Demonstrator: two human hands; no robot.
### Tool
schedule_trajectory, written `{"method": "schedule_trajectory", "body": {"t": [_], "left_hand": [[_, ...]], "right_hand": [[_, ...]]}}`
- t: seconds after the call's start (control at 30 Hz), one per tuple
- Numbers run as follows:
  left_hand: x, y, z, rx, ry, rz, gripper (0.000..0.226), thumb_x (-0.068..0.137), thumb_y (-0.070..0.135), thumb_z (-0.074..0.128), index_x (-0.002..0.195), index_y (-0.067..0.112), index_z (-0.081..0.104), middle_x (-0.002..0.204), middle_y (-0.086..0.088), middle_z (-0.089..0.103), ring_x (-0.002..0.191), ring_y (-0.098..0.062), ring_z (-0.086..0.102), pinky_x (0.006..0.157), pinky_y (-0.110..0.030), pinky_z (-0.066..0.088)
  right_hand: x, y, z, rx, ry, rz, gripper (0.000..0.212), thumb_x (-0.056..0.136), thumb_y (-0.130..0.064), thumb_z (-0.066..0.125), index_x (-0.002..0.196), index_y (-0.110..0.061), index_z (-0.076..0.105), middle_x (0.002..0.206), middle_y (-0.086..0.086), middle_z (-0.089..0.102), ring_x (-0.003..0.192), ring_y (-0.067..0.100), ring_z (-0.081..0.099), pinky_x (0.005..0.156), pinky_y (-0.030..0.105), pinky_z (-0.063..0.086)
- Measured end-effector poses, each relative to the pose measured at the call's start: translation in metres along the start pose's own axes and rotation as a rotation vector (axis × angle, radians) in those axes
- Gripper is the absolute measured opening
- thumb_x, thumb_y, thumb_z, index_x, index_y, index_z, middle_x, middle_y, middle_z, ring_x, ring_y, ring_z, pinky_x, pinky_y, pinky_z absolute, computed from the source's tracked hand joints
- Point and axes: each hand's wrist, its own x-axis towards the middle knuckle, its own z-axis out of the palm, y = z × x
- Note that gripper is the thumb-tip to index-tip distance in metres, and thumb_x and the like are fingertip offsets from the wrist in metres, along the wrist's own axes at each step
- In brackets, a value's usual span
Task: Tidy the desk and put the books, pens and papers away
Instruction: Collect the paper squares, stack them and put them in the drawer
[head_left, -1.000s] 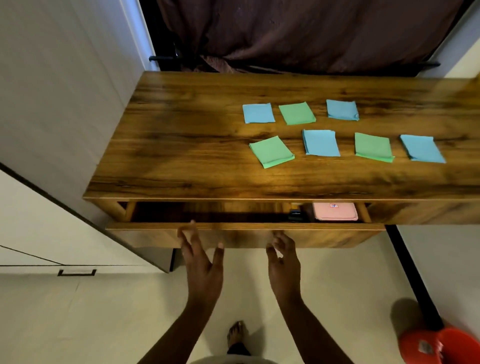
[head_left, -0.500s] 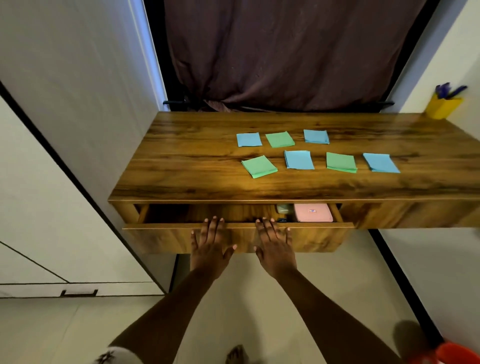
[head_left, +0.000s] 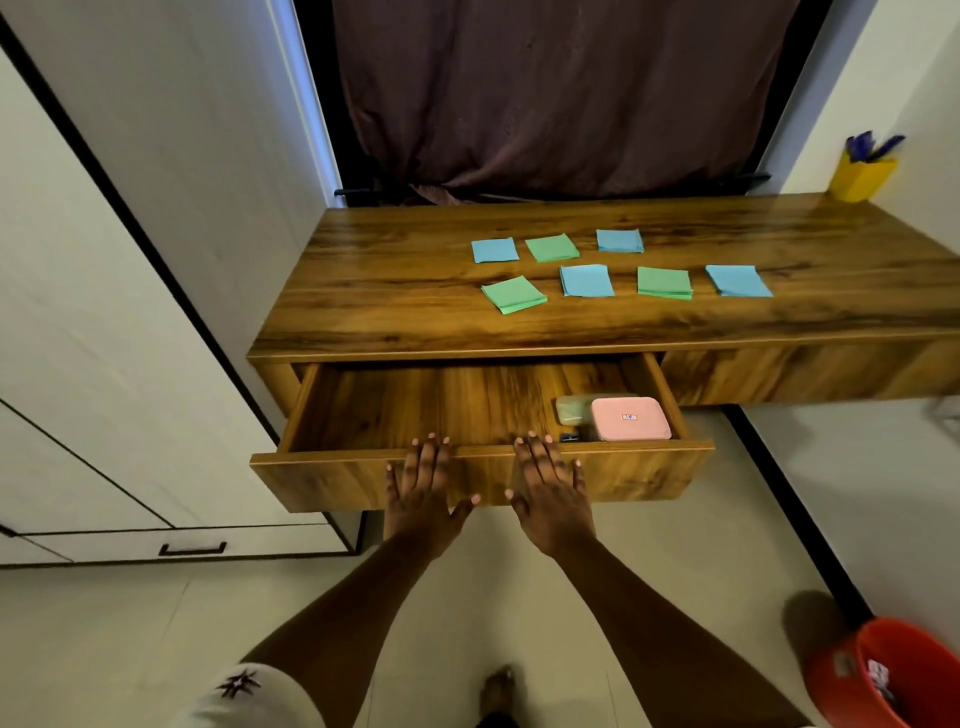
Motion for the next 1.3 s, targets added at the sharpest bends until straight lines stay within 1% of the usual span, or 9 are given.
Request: {"method": "schedule_trajectory", "body": {"t": [0.27,0.5,0.6,0.67,0.73,0.77,0.87,1.03,1.3], "left_hand": [[-0.041,0.0,0.004,0.025,0.016,0.031,0.086,0.085,0.073,0.021,0.147,0.015,0.03,0.152,-0.011,0.033,0.139,-0.028,0.02,0.107,-0.057,0.022],[-0.044,0.003,0.005,-0.014,0.031,0.009,0.084,0.085,0.074,0.018,0.147,0.017,0.028,0.152,-0.009,0.033,0.14,-0.028,0.024,0.109,-0.056,0.021],[-0.045,0.001,0.007,-0.061,0.029,0.025,0.082,0.086,0.073,0.02,0.147,0.019,0.03,0.152,-0.007,0.034,0.141,-0.027,0.027,0.11,-0.056,0.015],[-0.045,0.002,0.004,-0.11,-0.002,0.027,0.084,0.085,0.075,0.016,0.147,0.02,0.031,0.153,-0.006,0.032,0.143,-0.024,0.021,0.111,-0.057,0.009],[-0.043,0.006,-0.003,-0.211,0.023,-0.008,0.099,0.075,0.084,0.002,0.148,0.022,0.026,0.157,-0.004,0.021,0.146,-0.02,0.007,0.111,-0.052,-0.008],[-0.04,0.008,-0.009,-0.274,0.03,-0.042,0.106,0.068,0.087,-0.005,0.149,0.024,0.024,0.158,-0.002,0.016,0.147,-0.02,0.003,0.11,-0.047,-0.015],[-0.004,0.017,-0.043,-0.325,0.07,-0.049,0.102,0.068,0.086,-0.002,0.146,0.028,0.029,0.158,-0.002,0.017,0.147,-0.02,0.008,0.109,-0.044,-0.021],[0.131,0.018,-0.092,-0.356,0.067,-0.06,0.048,0.093,0.051,0.041,0.139,0.034,0.041,0.153,0.003,0.028,0.145,-0.019,0.015,0.115,-0.051,-0.008],[0.322,-0.023,-0.072,-0.179,-0.08,-0.134,0.057,0.095,0.048,0.038,0.146,0.023,0.03,0.157,-0.004,0.018,0.144,-0.029,0.014,0.116,-0.056,0.005]], "right_hand": [[-0.042,-0.005,0.002,-0.036,-0.011,0.021,0.069,0.087,-0.047,0.046,0.147,-0.019,0.025,0.153,0.005,0.03,0.142,0.026,0.027,0.107,0.054,0.024],[-0.045,-0.005,-0.004,-0.067,-0.05,0.04,0.067,0.088,-0.052,0.028,0.147,-0.021,0.026,0.153,0.003,0.031,0.141,0.024,0.028,0.107,0.052,0.025],[-0.044,-0.004,-0.005,-0.066,-0.062,0.023,0.066,0.088,-0.053,0.031,0.146,-0.021,0.028,0.152,0.002,0.034,0.141,0.023,0.031,0.107,0.052,0.022],[-0.043,-0.002,-0.01,-0.061,-0.068,0.022,0.063,0.086,-0.054,0.032,0.14,-0.022,0.041,0.143,0.0,0.047,0.132,0.022,0.045,0.101,0.053,0.032],[-0.038,0.0,-0.017,-0.048,-0.063,0.003,0.06,0.085,-0.055,0.031,0.134,-0.026,0.049,0.134,-0.004,0.057,0.125,0.021,0.053,0.1,0.054,0.036],[-0.034,0.0,-0.024,-0.009,-0.066,0.002,0.058,0.086,-0.056,0.028,0.133,-0.029,0.049,0.133,-0.006,0.057,0.126,0.02,0.051,0.105,0.054,0.03],[0.003,0.003,-0.047,0.157,-0.102,0.07,0.046,0.094,-0.054,0.03,0.132,-0.036,0.047,0.136,-0.009,0.051,0.132,0.016,0.039,0.116,0.046,0.01],[0.115,0.02,-0.086,0.212,0.017,0.13,0.032,0.095,-0.038,0.045,0.126,-0.031,0.053,0.132,-0.004,0.055,0.127,0.018,0.044,0.108,0.036,0.026],[0.308,0.043,-0.089,0.307,0.073,0.216,0.035,0.094,-0.023,0.052,0.129,-0.021,0.053,0.137,0.005,0.051,0.126,0.023,0.045,0.105,0.032,0.04]]}}
